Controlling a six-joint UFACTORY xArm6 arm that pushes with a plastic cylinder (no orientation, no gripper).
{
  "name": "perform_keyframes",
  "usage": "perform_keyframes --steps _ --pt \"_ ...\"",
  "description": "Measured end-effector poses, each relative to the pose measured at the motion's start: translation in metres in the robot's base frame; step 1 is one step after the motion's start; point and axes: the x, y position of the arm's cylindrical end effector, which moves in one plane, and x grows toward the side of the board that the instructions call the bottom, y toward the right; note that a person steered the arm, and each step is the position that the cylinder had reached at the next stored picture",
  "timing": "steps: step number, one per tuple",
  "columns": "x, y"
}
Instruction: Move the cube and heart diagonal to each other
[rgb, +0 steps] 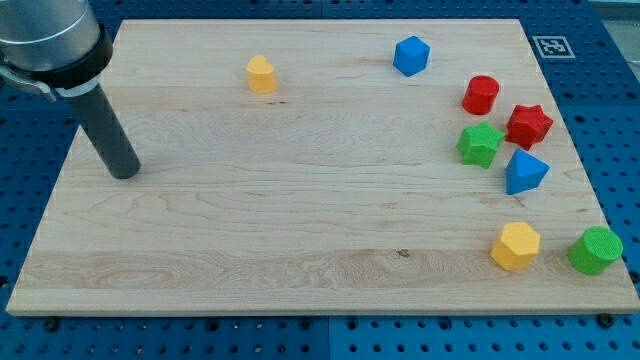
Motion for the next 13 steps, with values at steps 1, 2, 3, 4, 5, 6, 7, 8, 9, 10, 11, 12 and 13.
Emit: perform_keyframes --steps 1,2,3,4,5,6,7,8,9,10,11,12,13 --pt "-0.009 -0.056" --pt "-0.017 -0.08" --pt "-0.045 -0.055" --pt "-0.115 -0.052" --pt "-0.186 -0.045" --pt "-0.219 0.042" --pt "-0.219 0.202" --pt "-0.191 0.33" --pt "-0.185 0.247" --pt "-0.175 0.131" --pt "-0.232 0.093" --pt "-0.276 0.094" --pt "-0.277 0.114"
